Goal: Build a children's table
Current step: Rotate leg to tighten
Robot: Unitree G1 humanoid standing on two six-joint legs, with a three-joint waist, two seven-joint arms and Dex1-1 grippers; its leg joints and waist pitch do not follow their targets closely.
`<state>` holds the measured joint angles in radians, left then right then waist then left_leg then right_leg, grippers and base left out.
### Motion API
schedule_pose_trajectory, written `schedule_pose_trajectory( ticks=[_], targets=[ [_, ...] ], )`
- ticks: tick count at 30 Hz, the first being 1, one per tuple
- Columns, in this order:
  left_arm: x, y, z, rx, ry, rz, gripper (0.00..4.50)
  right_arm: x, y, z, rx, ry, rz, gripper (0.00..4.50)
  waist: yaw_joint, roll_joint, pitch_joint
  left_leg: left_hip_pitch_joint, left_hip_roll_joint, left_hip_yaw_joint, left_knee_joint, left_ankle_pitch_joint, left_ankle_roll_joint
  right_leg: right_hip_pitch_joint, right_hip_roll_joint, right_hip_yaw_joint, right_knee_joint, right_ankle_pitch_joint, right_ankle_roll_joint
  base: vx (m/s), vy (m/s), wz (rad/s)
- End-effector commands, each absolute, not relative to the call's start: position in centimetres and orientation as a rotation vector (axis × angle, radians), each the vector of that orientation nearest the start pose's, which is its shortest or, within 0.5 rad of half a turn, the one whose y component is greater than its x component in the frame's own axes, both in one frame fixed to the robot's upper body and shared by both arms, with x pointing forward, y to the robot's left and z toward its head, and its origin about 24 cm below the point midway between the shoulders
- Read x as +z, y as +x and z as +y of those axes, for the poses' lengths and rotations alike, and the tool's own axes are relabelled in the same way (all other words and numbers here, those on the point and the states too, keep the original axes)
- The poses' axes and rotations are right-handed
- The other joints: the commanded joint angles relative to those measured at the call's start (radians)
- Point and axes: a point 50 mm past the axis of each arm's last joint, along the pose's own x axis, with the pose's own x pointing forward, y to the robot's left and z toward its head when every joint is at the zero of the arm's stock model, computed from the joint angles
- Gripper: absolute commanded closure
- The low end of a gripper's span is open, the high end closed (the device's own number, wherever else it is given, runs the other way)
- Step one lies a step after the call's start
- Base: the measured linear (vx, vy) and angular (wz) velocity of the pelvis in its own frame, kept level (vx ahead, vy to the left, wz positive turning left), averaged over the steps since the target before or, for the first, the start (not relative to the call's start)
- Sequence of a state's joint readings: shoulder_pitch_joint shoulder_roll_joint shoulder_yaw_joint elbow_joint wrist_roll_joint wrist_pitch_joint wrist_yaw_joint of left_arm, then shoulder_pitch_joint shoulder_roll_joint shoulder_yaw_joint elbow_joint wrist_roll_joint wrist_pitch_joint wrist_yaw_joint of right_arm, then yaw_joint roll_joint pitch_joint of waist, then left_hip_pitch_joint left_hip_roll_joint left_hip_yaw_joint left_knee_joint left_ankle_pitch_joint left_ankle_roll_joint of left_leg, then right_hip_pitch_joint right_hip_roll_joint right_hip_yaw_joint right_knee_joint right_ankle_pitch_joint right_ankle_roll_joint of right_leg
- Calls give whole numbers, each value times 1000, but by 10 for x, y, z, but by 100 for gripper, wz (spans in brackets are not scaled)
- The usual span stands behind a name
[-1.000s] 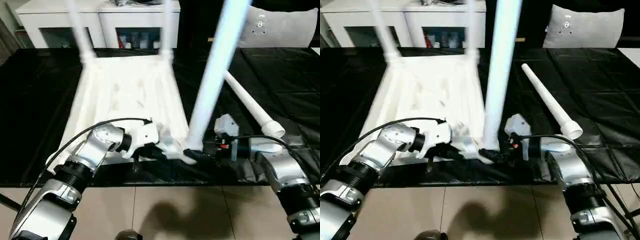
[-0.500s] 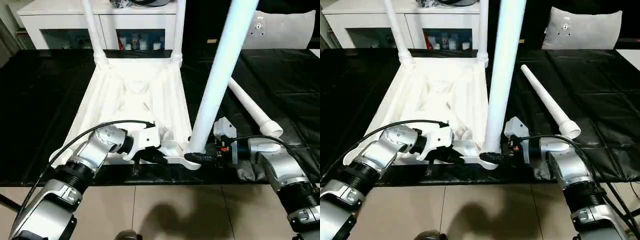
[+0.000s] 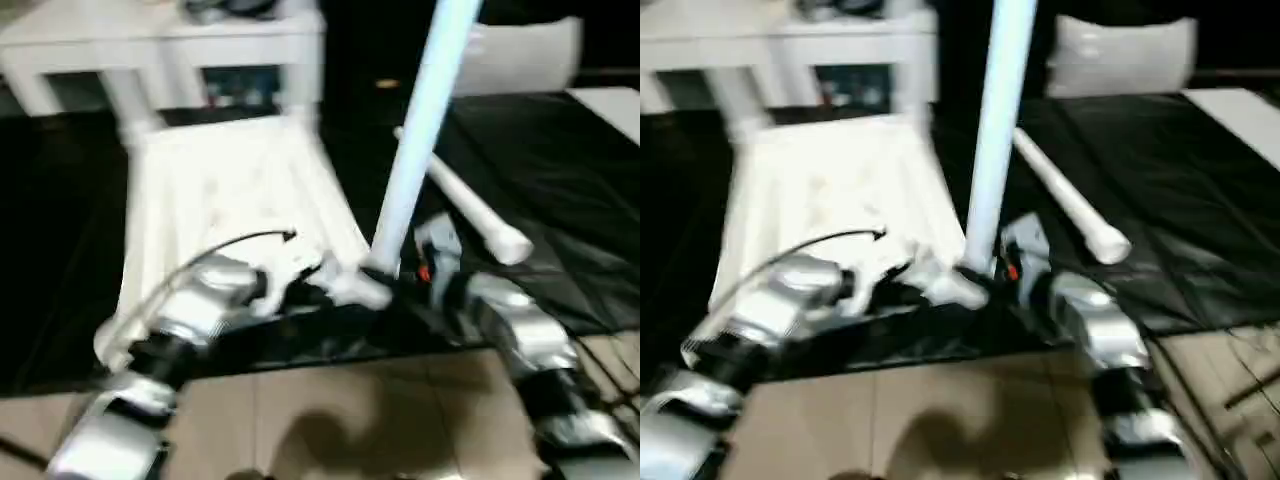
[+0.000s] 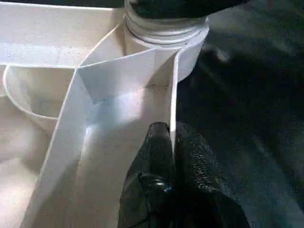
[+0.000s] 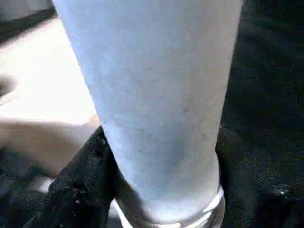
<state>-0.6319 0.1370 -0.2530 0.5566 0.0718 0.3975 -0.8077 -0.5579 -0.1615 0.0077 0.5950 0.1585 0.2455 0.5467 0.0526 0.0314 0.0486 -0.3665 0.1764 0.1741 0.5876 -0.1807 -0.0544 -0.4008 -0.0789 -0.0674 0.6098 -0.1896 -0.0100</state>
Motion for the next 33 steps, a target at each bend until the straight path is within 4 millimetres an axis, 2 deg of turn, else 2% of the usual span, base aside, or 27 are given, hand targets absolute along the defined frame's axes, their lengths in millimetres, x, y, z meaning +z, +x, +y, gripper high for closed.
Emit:
schedule_pose_trajectory(
  ticks=[1,2,4,7,10,15,17,21,24,26,28,29,32,33],
  targets=[
    [58,330,52,-1017,189,416,450,31,338,-113,593,55,374,183,10,-12,-55,2,41,-20,-72,-253,15,46,-74,44,-103,-383,-170,0,0,0],
    [59,331,50,-997,190,410,450,31,338,-112,590,42,368,148,11,-13,-56,2,41,-17,-71,-243,29,46,-71,44,-100,-350,-176,0,0,0],
    [59,331,49,-995,198,406,450,31,337,-111,598,42,361,114,14,-14,-60,-3,40,-17,-69,-208,48,52,-71,44,-93,-295,-184,0,0,0],
    [60,329,50,-1021,237,392,450,33,338,-114,586,50,331,94,18,-10,-64,-4,41,-15,-65,-166,70,53,-71,44,-87,-229,-203,0,0,0],
    [56,329,57,-1029,279,396,450,37,338,-119,605,45,287,69,21,-7,-65,-5,42,-14,-64,-156,79,54,-70,43,-83,-190,-216,0,0,0],
    [54,330,70,-1038,314,405,450,44,333,-137,660,20,223,23,21,-8,-62,-3,44,-14,-66,-186,81,55,-70,42,-86,-212,-211,0,0,0],
    [54,331,77,-1070,344,404,450,48,327,-150,725,-21,198,7,22,-10,-63,-1,44,-14,-66,-187,83,55,-69,42,-87,-215,-211,0,0,0],
    [53,330,84,-1128,381,408,450,52,321,-164,816,-67,189,7,27,-13,-63,-5,42,-14,-63,-176,99,58,-70,42,-86,-211,-209,0,0,0],
    [53,327,87,-1192,405,406,450,56,317,-172,868,-85,190,7,30,-13,-63,-2,45,-14,-64,-184,98,55,-71,42,-87,-238,-209,0,0,0],
    [51,319,92,-1311,460,419,450,62,313,-181,964,-132,208,7,37,-12,-64,1,50,-14,-63,-180,102,52,-70,42,-84,-221,-217,0,0,0],
    [50,316,95,-1363,497,430,450,64,311,-184,1000,-187,226,7,43,-15,-64,-1,51,-13,-62,-164,106,52,-69,43,-79,-188,-224,0,0,0],
    [49,313,99,-1402,530,443,450,66,310,-186,1046,-230,240,7,49,-11,-64,4,53,-11,-61,-164,106,48,-69,43,-78,-179,-232,0,0,0],
    [48,312,100,-1426,546,450,450,67,308,-187,1080,-241,245,7,58,-11,-64,2,54,-11,-61,-163,102,50,-71,44,-75,-170,-234,0,0,0],
    [48,308,102,-1483,570,461,450,69,306,-186,1142,-237,255,7,61,-14,-64,3,55,-11,-61,-168,100,50,-72,44,-75,-174,-236,0,0,0]
  ],
)
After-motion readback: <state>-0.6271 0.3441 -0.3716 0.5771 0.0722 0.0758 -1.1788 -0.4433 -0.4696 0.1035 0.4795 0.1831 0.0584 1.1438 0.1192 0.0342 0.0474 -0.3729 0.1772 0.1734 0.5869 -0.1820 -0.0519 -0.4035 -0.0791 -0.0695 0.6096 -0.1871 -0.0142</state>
